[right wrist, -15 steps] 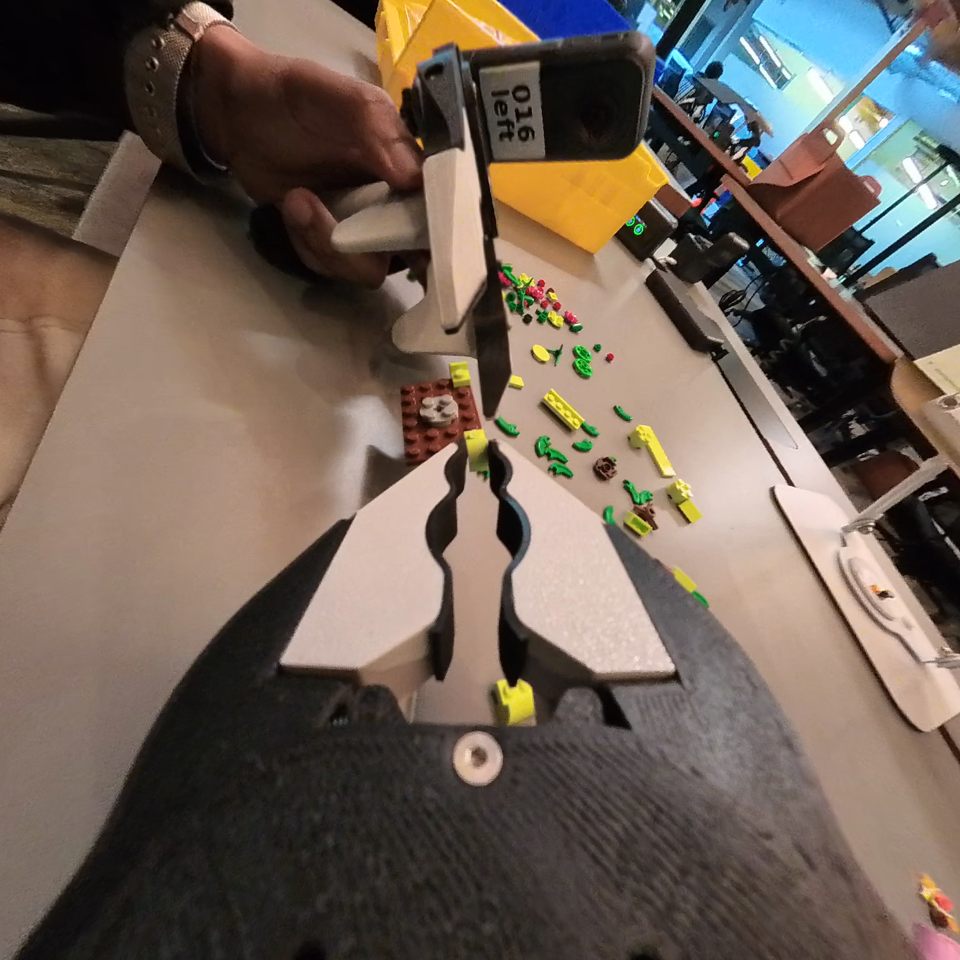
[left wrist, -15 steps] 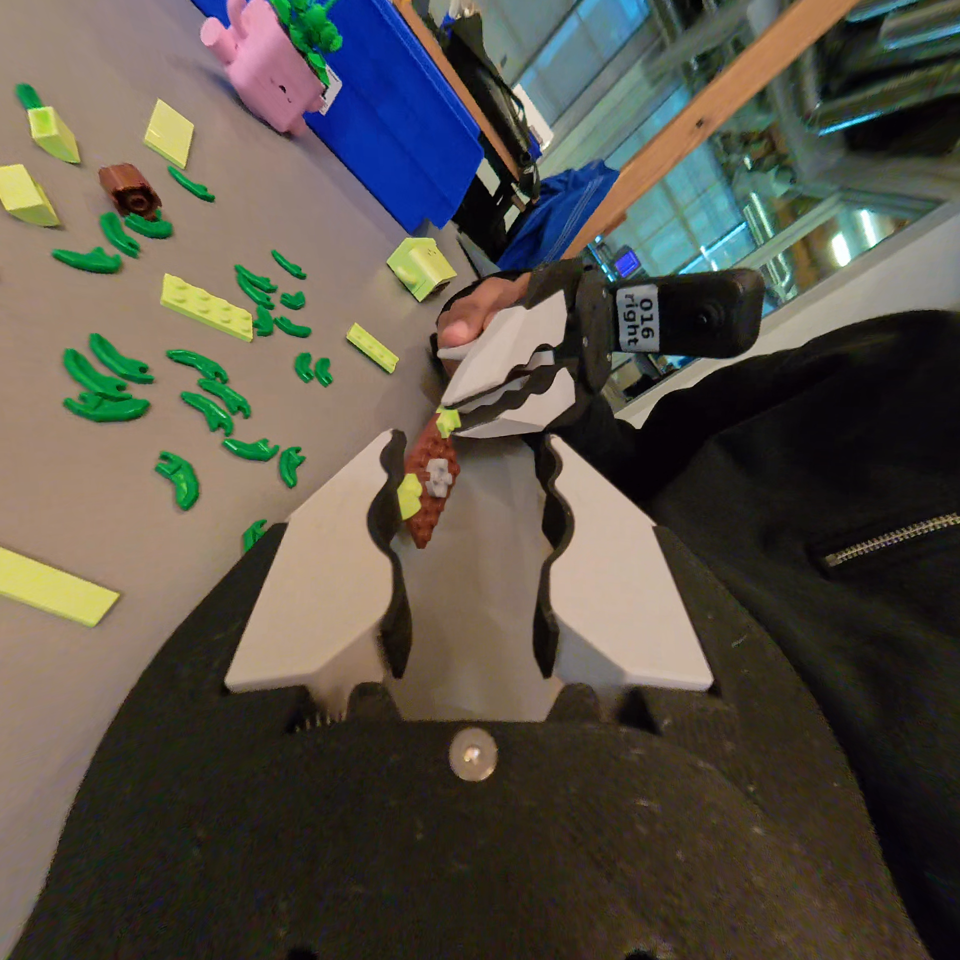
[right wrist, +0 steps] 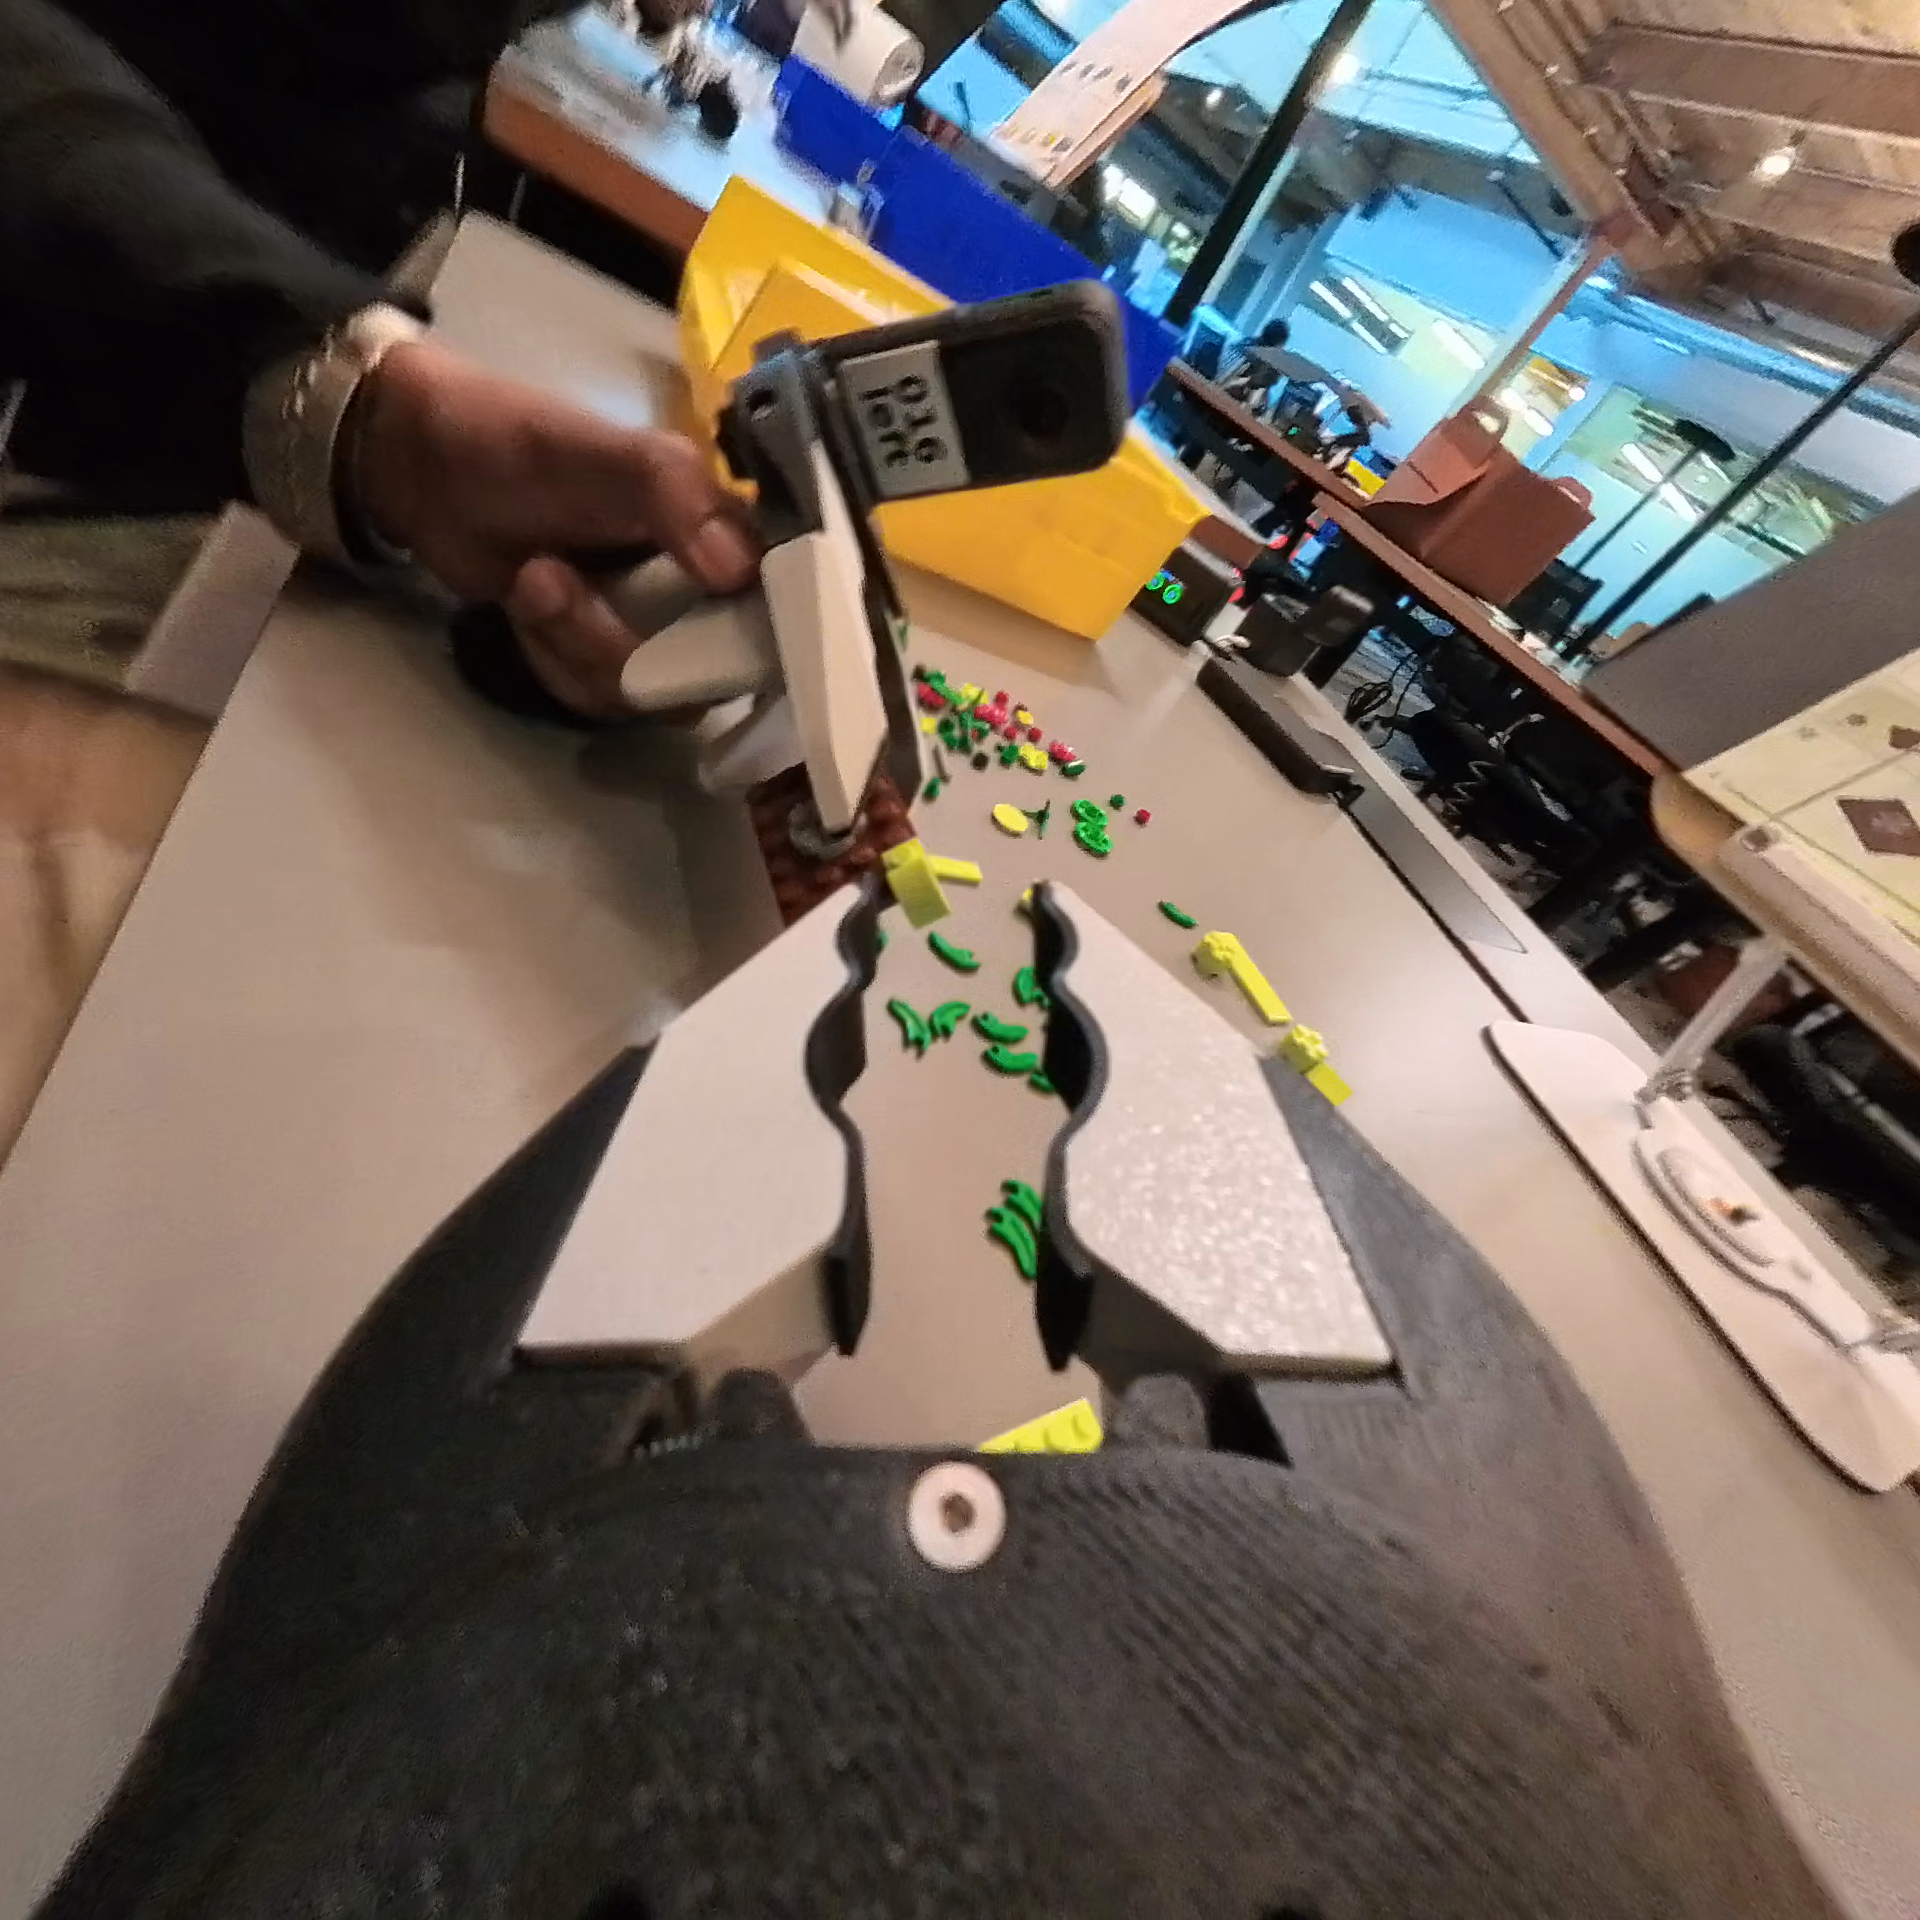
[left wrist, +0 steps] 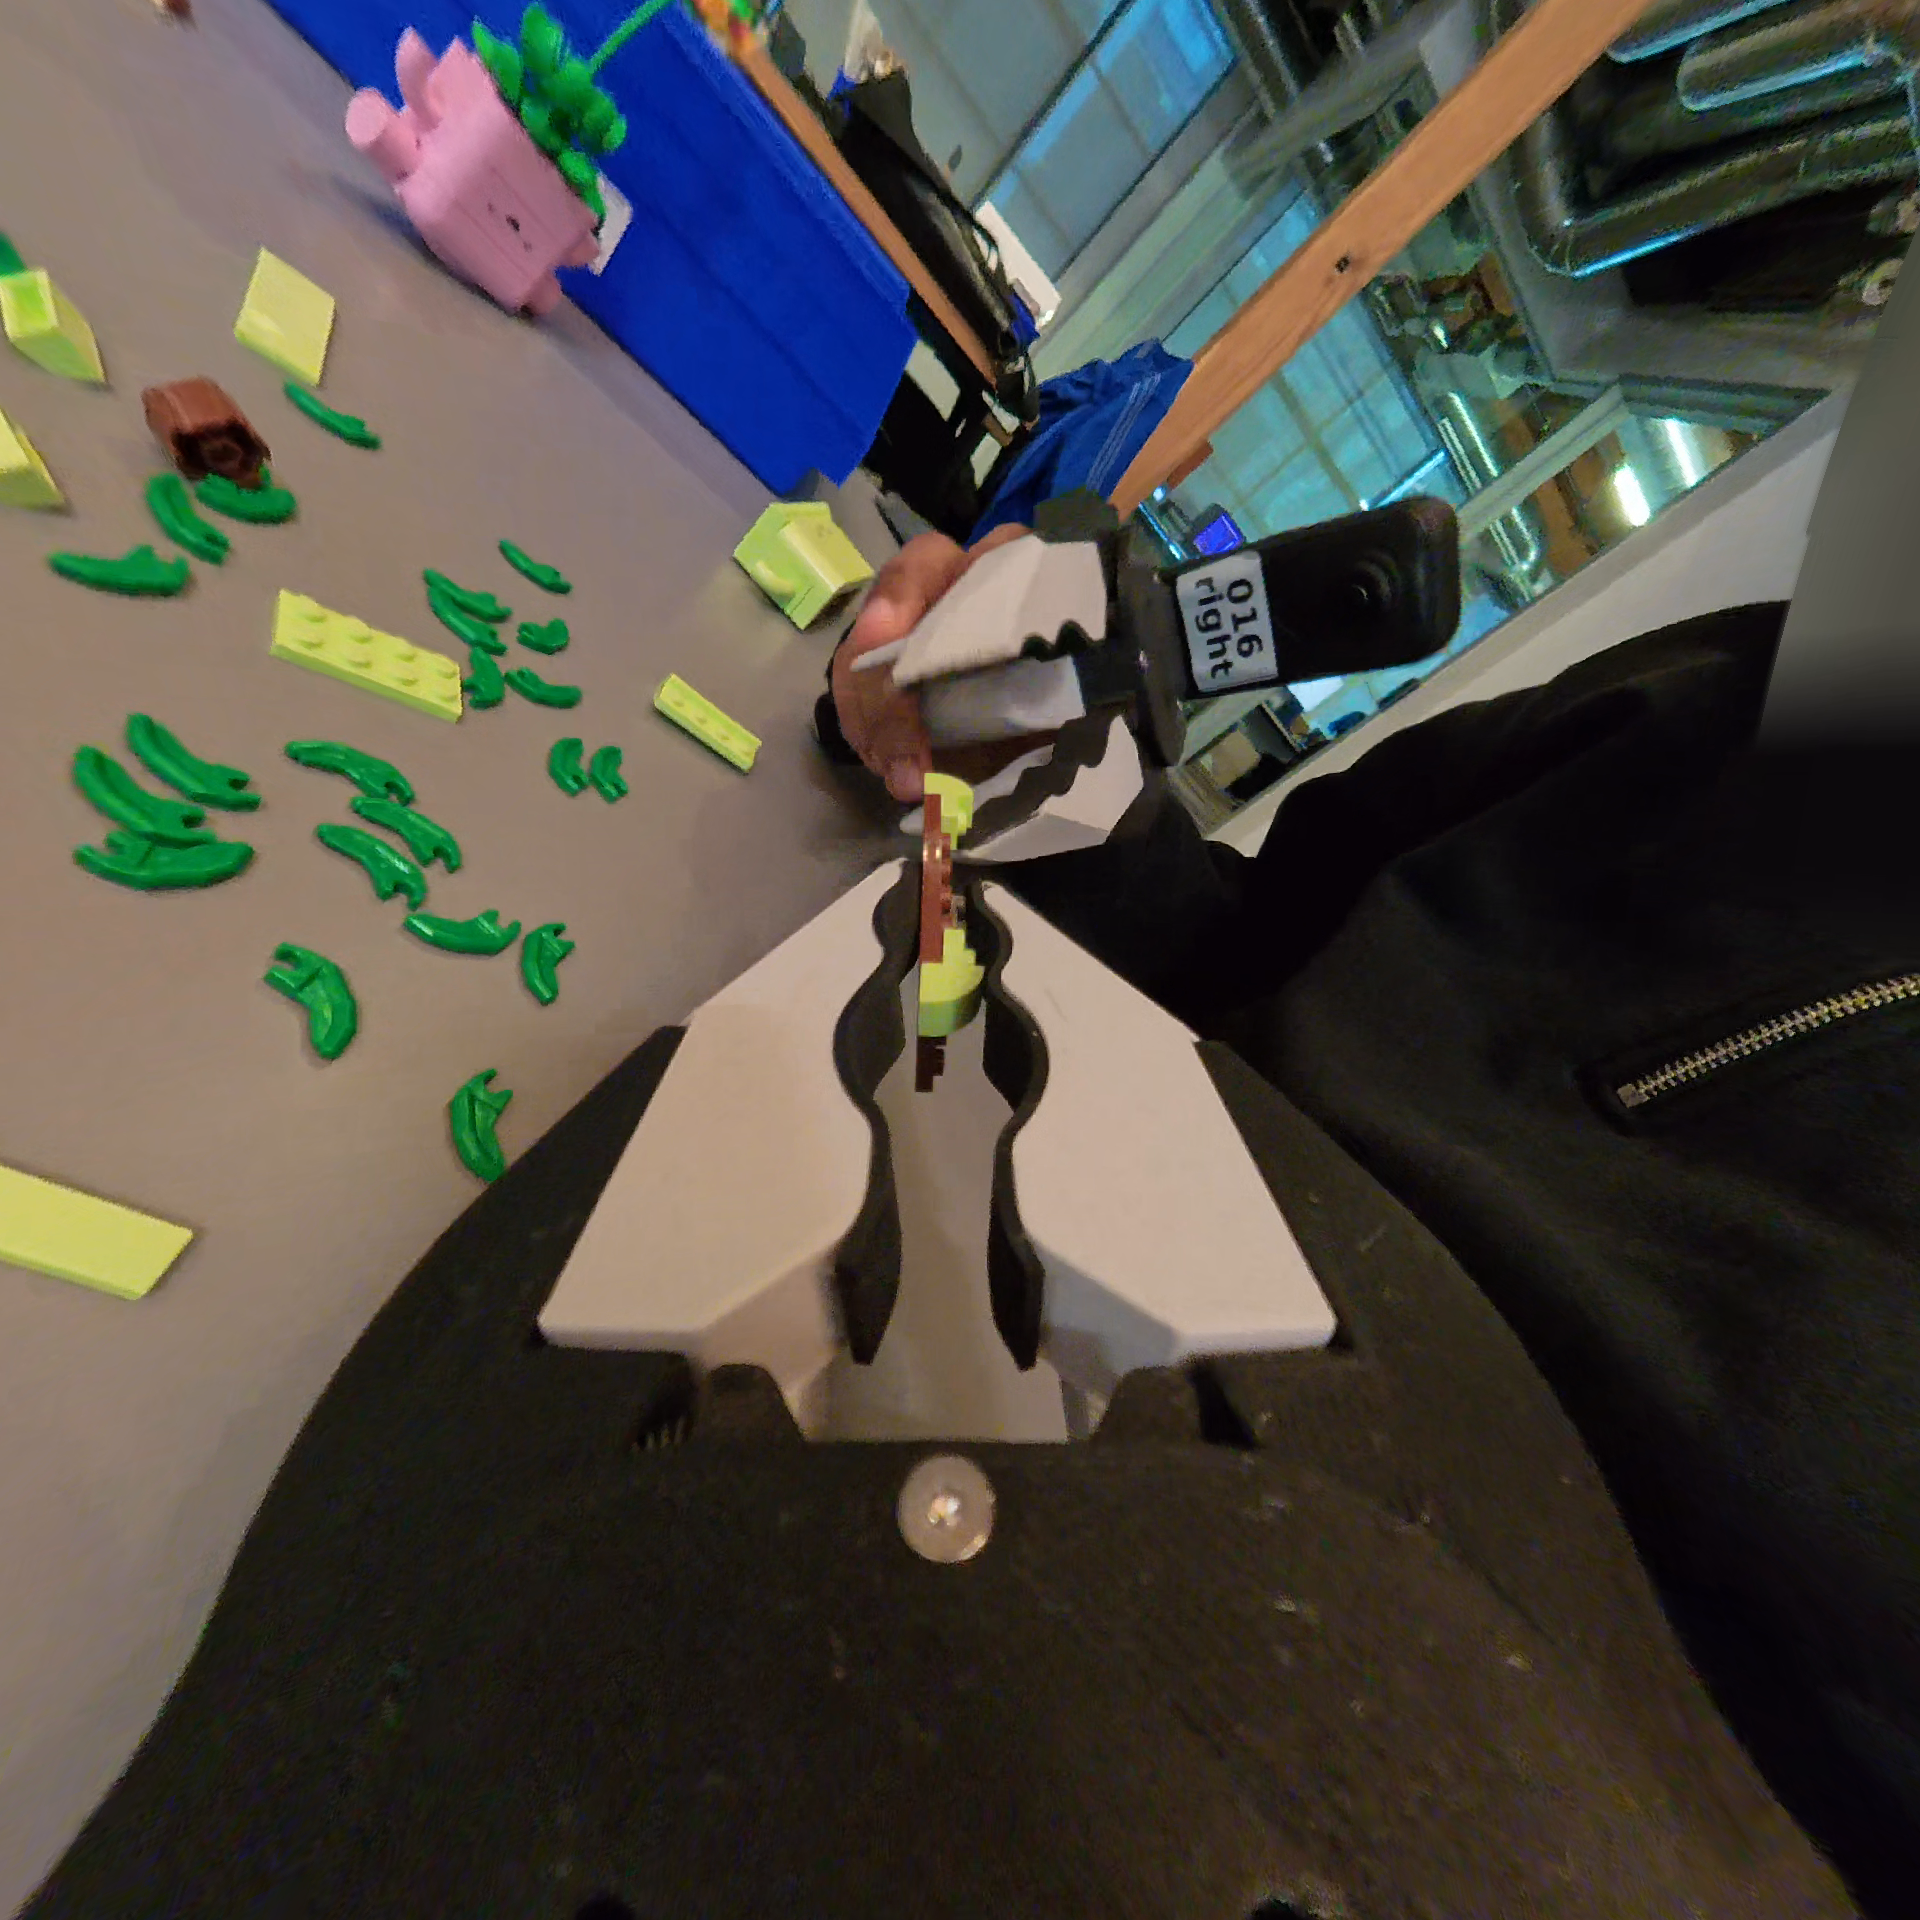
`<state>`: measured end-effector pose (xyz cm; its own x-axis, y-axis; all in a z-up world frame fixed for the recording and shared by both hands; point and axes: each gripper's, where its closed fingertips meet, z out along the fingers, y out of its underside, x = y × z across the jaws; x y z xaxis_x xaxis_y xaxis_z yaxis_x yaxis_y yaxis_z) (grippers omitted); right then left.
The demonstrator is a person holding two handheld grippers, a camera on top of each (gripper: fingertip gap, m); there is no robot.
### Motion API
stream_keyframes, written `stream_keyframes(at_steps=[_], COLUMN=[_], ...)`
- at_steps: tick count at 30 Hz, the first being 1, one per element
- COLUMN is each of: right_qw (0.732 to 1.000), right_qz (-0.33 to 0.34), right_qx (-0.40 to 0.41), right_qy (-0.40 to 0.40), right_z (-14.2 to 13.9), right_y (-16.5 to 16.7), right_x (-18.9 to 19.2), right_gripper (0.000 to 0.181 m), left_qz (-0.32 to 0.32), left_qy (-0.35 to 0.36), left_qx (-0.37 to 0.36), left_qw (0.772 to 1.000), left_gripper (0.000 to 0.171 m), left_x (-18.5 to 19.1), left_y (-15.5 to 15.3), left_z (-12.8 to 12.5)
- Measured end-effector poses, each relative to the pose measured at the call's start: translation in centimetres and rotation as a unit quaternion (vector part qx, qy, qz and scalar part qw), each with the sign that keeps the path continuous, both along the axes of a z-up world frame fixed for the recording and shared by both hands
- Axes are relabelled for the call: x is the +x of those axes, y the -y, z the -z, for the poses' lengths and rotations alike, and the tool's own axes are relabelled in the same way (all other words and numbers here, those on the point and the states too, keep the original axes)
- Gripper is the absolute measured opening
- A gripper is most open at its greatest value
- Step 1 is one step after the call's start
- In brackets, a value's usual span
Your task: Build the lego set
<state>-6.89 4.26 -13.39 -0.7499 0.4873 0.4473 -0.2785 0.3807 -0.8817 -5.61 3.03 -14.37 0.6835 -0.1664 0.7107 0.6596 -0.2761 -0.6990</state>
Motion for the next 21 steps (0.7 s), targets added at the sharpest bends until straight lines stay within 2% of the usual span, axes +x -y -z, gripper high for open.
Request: stream_keyframes(at_steps=[2, 5, 11, 14, 21], right_qw=[0.998, 0.989, 0.983, 0.982, 0.973], right_qz=[-0.004, -0.021, -0.048, -0.055, -0.102], right_qx=[-0.057, -0.132, -0.157, -0.153, -0.142], right_qy=[0.023, 0.057, 0.085, 0.1, 0.151], right_z=[-1.2, -2.7, -3.0, -2.8, -2.2], right_y=[-0.4, -1.0, -1.0, -0.8, 0.0], right_x=[-0.1, 0.1, 0.7, 0.9, 2.0], right_gripper=[0.036, 0.039, 0.03, 0.031, 0.032], left_qz=[-0.013, -0.029, -0.049, -0.049, -0.05], left_qy=[-0.033, -0.104, -0.269, -0.298, -0.309], left_qx=[0.017, 0.021, 0.005, 0.002, 0.01], left_qw=[0.999, 0.994, 0.962, 0.953, 0.95], left_gripper=[0.005, 0.005, 0.005, 0.005, 0.005], left_x=[-0.1, 0.0, 0.9, 1.3, 1.5], left_y=[0.0, -0.1, -0.5, -0.6, -0.6], left_z=[-0.6, -1.0, -1.0, -0.9, -1.1])
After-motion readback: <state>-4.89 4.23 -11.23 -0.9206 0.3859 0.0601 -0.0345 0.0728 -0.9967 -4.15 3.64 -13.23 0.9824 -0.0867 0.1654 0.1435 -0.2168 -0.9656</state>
